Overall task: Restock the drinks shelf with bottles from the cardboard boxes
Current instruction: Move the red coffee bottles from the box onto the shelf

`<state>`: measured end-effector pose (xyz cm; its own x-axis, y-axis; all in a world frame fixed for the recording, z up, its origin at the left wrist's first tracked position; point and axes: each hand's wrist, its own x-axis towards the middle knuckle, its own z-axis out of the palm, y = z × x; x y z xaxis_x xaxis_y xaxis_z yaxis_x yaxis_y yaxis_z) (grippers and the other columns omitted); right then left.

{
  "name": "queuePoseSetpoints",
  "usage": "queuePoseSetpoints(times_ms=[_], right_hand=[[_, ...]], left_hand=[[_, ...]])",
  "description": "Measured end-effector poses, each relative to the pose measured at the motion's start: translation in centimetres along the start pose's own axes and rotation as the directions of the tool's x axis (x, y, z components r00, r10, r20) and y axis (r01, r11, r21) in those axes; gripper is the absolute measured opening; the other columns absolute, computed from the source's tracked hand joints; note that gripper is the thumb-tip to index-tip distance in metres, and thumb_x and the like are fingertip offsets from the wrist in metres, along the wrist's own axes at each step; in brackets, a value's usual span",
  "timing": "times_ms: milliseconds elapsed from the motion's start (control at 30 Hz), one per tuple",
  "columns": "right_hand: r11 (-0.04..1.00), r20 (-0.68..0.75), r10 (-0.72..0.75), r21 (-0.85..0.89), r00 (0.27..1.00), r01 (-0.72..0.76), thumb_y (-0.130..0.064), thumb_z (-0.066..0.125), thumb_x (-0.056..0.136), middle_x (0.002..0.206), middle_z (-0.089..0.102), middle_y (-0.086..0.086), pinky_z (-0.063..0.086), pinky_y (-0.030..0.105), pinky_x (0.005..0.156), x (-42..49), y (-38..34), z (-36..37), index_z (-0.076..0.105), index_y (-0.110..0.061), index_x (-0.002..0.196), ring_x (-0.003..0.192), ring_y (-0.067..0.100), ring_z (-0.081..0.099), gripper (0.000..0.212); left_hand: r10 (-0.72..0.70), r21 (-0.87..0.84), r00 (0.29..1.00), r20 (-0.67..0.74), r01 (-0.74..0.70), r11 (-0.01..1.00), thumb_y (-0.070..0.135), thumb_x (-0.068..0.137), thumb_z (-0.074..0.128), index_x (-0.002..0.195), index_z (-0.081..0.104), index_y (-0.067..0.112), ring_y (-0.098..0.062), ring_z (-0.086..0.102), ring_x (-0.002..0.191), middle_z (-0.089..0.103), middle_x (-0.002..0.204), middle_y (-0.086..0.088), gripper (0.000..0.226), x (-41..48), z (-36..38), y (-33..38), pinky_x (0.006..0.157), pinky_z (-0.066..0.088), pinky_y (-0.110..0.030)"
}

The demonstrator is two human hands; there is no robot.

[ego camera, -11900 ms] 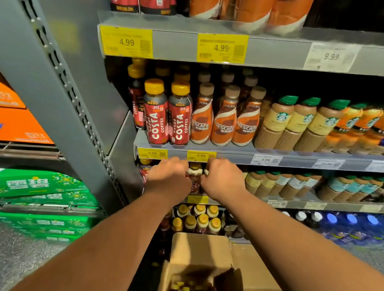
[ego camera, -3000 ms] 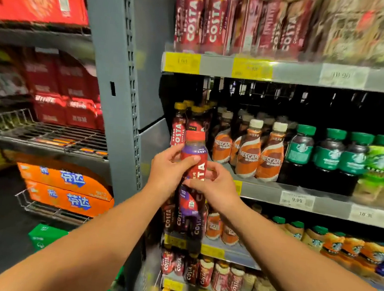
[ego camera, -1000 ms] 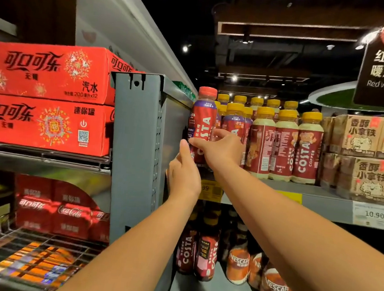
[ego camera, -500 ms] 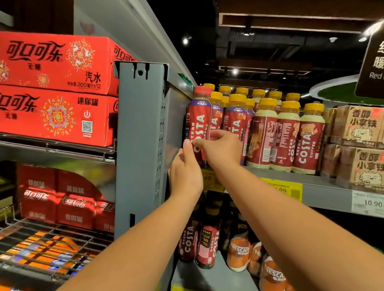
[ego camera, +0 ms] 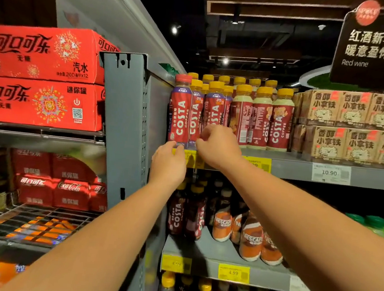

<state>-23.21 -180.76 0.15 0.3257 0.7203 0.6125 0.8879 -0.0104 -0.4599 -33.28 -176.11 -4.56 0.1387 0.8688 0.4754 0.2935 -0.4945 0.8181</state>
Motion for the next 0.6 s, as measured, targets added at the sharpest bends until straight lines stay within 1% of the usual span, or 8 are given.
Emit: queuePoseSetpoints(times_ms=[67, 133, 200, 267, 367, 500, 567, 600], right_hand=[[0.991, 0.059, -0.016, -0.132, 0.998, 0.023, -0.018, 0.053, 0.086, 0.087, 0.057, 0.007, 0.037, 0.027, 0.066, -1.6, 0.7, -1.2, 0.052, -0.015, 0.082, 0.082, 0.025, 0.052, 0.006], [0.972, 0.122, -0.007, -0.233, 0.992, 0.036, -0.018, 0.054, 0.083, 0.074, 0.048, 0.006, 0.033, 0.029, 0.057, -3.6, 1.4, -2.2, 0.044, -0.012, 0.069, 0.076, 0.030, 0.048, 0.018], [0.952, 0.191, 0.003, -0.302, 0.982, 0.055, -0.021, 0.056, 0.083, 0.067, 0.043, 0.004, 0.030, 0.028, 0.051, -5.9, 1.9, -3.3, 0.041, -0.013, 0.063, 0.072, 0.029, 0.046, 0.027], [0.945, 0.248, 0.018, -0.320, 0.969, 0.065, -0.025, 0.057, 0.086, 0.068, 0.045, 0.004, 0.034, 0.028, 0.053, -8.5, 2.6, -4.2, 0.046, -0.011, 0.068, 0.072, 0.028, 0.048, 0.026], [0.949, 0.322, 0.039, -0.310, 0.946, 0.066, -0.025, 0.058, 0.087, 0.070, 0.047, 0.005, 0.041, 0.031, 0.060, -12.7, 4.0, -4.9, 0.054, -0.010, 0.081, 0.073, 0.028, 0.051, 0.017], [0.925, 0.381, 0.060, -0.368, 0.923, 0.092, -0.026, 0.055, 0.086, 0.078, 0.051, 0.013, 0.040, 0.030, 0.059, -17.8, 7.0, -4.8, 0.053, -0.009, 0.077, 0.079, 0.034, 0.052, 0.019], [0.927, 0.389, 0.085, -0.368, 0.917, 0.070, -0.027, 0.056, 0.085, 0.089, 0.058, 0.014, 0.040, 0.029, 0.062, -19.9, 8.9, -4.6, 0.056, -0.010, 0.081, 0.088, 0.034, 0.056, 0.018], [0.930, 0.390, 0.105, -0.365, 0.915, 0.049, -0.025, 0.056, 0.085, 0.084, 0.056, 0.012, 0.038, 0.028, 0.057, -20.8, 9.8, -4.4, 0.051, -0.010, 0.074, 0.083, 0.033, 0.055, 0.019]], left_hand=[[0.069, 0.183, 0.997, 0.024, -0.073, 0.980, 0.026, 0.099, 0.042, 0.130, 0.054, 0.014, -0.025, 0.051, 0.114, 0.053, 0.131, -0.010, 0.036, -1.7, -0.6, 0.5, 0.086, 0.040, -0.031], [0.097, 0.306, 0.993, 0.064, -0.112, 0.945, 0.027, 0.096, 0.046, 0.127, 0.056, 0.013, -0.028, 0.053, 0.110, 0.056, 0.127, -0.010, 0.035, -3.9, -1.0, 1.0, 0.084, 0.041, -0.032], [0.075, 0.403, 0.992, 0.102, -0.110, 0.909, 0.030, 0.095, 0.048, 0.130, 0.055, 0.015, -0.026, 0.052, 0.115, 0.054, 0.132, -0.007, 0.039, -6.4, -0.9, 1.5, 0.088, 0.043, -0.033], [0.058, 0.480, 0.989, 0.137, -0.118, 0.870, 0.031, 0.093, 0.049, 0.133, 0.052, 0.018, -0.026, 0.052, 0.119, 0.053, 0.135, -0.005, 0.042, -9.0, -0.6, 2.0, 0.092, 0.044, -0.035], [0.054, 0.536, 0.978, 0.202, -0.156, 0.830, 0.030, 0.091, 0.051, 0.127, 0.057, 0.020, -0.028, 0.056, 0.110, 0.058, 0.126, -0.006, 0.038, -12.9, 0.4, 2.5, 0.087, 0.049, -0.036], [0.018, 0.583, 0.955, 0.295, -0.195, 0.789, 0.026, 0.088, 0.051, 0.105, 0.066, 0.019, -0.030, 0.058, 0.103, 0.064, 0.107, -0.007, 0.024, -17.8, 2.4, 1.6, 0.079, 0.050, -0.036], [0.023, 0.590, 0.942, 0.334, -0.228, 0.774, 0.029, 0.088, 0.051, 0.107, 0.066, 0.019, -0.031, 0.057, 0.106, 0.065, 0.111, -0.007, 0.025, -19.9, 3.5, 0.5, 0.082, 0.050, -0.038], [0.023, 0.590, 0.933, 0.358, -0.245, 0.770, 0.029, 0.088, 0.052, 0.112, 0.065, 0.019, -0.030, 0.057, 0.109, 0.064, 0.117, -0.007, 0.029, -20.7, 4.1, -0.2, 0.085, 0.050, -0.039]])
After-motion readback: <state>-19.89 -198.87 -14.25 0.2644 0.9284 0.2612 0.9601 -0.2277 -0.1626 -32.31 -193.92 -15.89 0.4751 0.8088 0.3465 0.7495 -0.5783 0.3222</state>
